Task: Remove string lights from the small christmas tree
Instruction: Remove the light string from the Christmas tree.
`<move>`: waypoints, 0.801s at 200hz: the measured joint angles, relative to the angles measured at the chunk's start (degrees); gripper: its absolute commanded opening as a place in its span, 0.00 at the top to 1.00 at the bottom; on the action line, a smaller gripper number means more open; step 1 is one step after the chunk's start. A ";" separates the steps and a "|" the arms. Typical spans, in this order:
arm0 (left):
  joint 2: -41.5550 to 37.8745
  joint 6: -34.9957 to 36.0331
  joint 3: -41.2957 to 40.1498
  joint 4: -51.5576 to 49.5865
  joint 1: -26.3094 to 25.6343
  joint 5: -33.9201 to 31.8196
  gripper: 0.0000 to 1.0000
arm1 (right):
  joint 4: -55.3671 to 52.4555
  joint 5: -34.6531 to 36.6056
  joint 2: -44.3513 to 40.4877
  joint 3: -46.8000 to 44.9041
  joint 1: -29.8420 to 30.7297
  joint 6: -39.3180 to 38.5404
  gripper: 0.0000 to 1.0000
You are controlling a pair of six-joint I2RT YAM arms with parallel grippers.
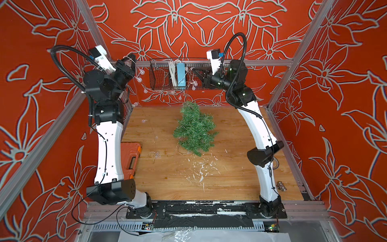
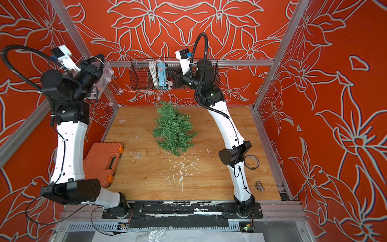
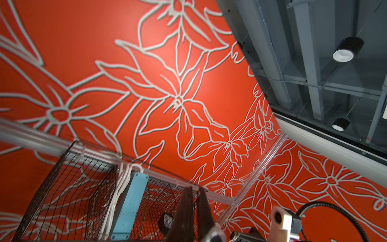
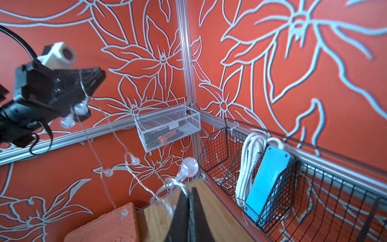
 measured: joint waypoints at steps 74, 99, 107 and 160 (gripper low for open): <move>-0.13 -0.85 -25.90 16.02 -2.34 14.47 0.83 | -2.36 -1.86 7.23 1.29 1.81 3.04 1.00; -0.13 2.67 -27.47 15.47 -6.97 15.91 0.62 | -2.45 -2.03 7.28 1.29 3.39 3.04 1.00; -0.20 3.82 -27.65 15.47 -8.50 16.39 0.56 | -2.40 -2.05 7.28 1.29 3.93 3.04 1.00; -1.40 8.31 -28.96 14.60 -10.47 16.55 0.38 | -2.73 -3.15 7.28 1.29 6.12 3.04 1.00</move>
